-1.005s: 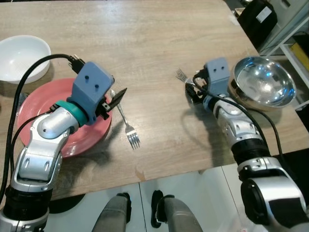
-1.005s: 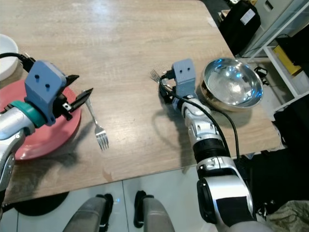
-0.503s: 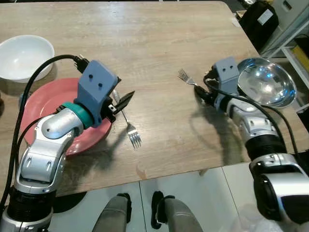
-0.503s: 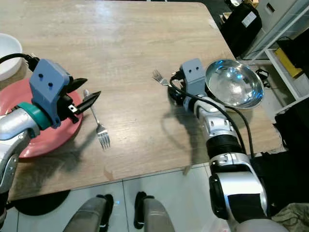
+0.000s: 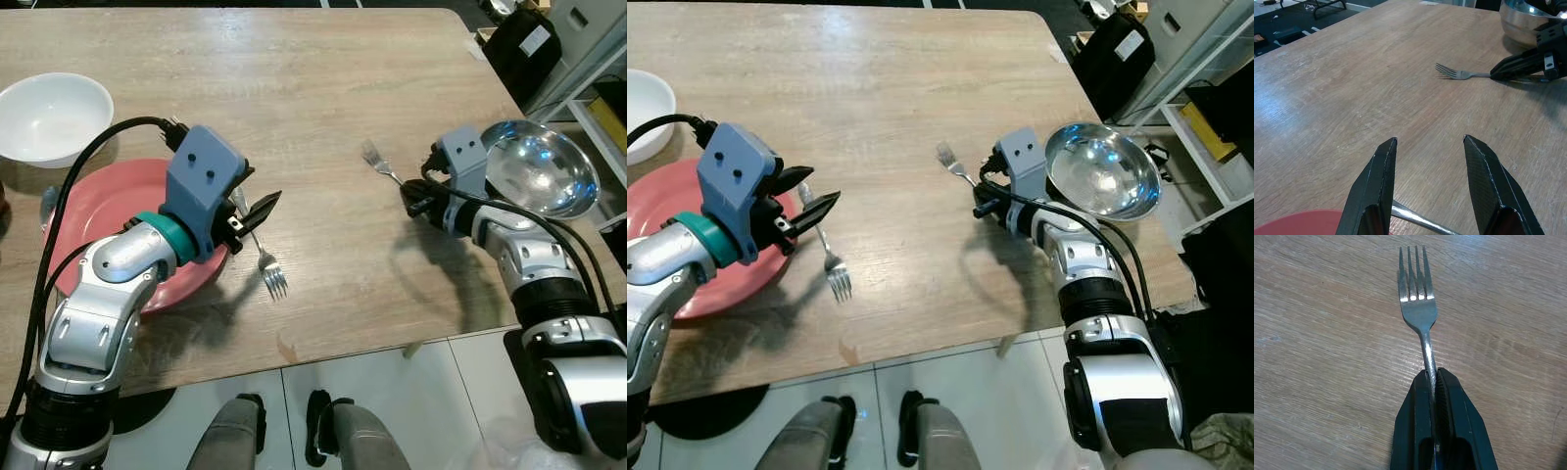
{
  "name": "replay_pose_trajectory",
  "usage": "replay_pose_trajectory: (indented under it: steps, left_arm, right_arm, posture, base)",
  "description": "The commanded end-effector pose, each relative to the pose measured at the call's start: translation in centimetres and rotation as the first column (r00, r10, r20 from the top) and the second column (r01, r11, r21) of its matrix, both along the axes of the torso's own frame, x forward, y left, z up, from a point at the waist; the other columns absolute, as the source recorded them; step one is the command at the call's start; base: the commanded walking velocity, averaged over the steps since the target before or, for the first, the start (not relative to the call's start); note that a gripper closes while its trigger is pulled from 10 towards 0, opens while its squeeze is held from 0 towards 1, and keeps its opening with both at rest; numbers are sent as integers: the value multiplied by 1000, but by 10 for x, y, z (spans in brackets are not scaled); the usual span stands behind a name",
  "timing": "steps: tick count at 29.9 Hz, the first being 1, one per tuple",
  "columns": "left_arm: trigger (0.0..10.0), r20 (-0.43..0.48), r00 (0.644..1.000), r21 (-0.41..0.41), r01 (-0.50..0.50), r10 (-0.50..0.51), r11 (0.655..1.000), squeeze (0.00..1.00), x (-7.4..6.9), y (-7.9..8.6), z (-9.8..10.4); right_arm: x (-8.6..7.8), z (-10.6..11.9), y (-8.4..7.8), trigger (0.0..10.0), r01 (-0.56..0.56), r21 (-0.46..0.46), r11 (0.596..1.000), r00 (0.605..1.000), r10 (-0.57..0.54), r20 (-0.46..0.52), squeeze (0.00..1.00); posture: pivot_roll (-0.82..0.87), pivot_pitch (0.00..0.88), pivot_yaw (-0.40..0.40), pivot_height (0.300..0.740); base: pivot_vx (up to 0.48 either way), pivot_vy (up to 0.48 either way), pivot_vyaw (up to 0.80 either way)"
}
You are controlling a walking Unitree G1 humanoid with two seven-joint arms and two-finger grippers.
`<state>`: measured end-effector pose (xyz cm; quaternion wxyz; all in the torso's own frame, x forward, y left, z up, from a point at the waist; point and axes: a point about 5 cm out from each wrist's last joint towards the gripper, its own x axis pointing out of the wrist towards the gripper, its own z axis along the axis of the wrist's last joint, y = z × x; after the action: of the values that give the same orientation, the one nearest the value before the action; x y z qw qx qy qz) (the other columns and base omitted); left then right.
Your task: Setting the table
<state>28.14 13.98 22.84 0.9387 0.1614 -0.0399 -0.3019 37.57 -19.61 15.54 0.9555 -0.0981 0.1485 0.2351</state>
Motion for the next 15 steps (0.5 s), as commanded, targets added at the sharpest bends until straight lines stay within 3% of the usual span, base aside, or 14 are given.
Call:
replay_pose_trajectory:
  steps: [1, 3, 4, 6, 7, 9, 13, 15]
  left_arm:
    - [10000, -1, 1000, -5, 26, -26, 1000, 0, -3, -7, 0]
    - [10000, -1, 1000, -7, 23, -23, 1000, 0, -3, -7, 0]
    - [10000, -3, 1000, -12, 19, -19, 1000, 0, -3, -8, 0]
    - [10000, -3, 1000, -12, 19, -19, 1000, 0, -3, -8, 0]
    - [10000, -5, 1000, -14, 18, -18, 1000, 0, -3, -8, -1]
    - [10000, -5, 1000, -14, 18, -18, 1000, 0, -3, -8, -1]
    - [10000, -11, 1000, -17, 21, -22, 1000, 0, -4, -11, -2]
    - [10000, -11, 1000, -17, 21, -22, 1000, 0, -4, -11, -2]
  right_arm:
    - [-22, -54, -5, 0, 26, -23, 999, 970, -31, -242, 0]
    - [-23, -55, -6, 0, 46, -13, 999, 969, -47, -244, 0]
    - [-23, -54, -12, 0, 121, 26, 992, 965, -112, -237, 0]
    - [-23, -54, -12, 0, 121, 26, 992, 965, -112, -237, 0]
    - [-23, -51, -17, 10000, 175, 47, 983, 962, -161, -220, 0]
    - [-23, -51, -17, 10000, 175, 47, 983, 962, -161, -220, 0]
    - [-29, -39, -32, 10000, 312, 119, 943, 943, -292, -158, 0]
    - [-29, -39, -32, 10000, 312, 119, 943, 943, -292, -158, 0]
  posture:
    - [160, 168, -39, 740]
    - [156, 170, -43, 740]
    - [154, 174, -46, 740]
    - [154, 174, -46, 740]
    - [154, 177, -46, 740]
    - [154, 177, -46, 740]
    - [146, 181, -39, 740]
    - [146, 181, -39, 740]
  base:
    - [0, 0, 0]
    - [0, 0, 0]
    - [0, 0, 0]
    - [0, 0, 0]
    - [0, 0, 0]
    - [0, 0, 0]
    - [0, 0, 0]
    - [0, 0, 0]
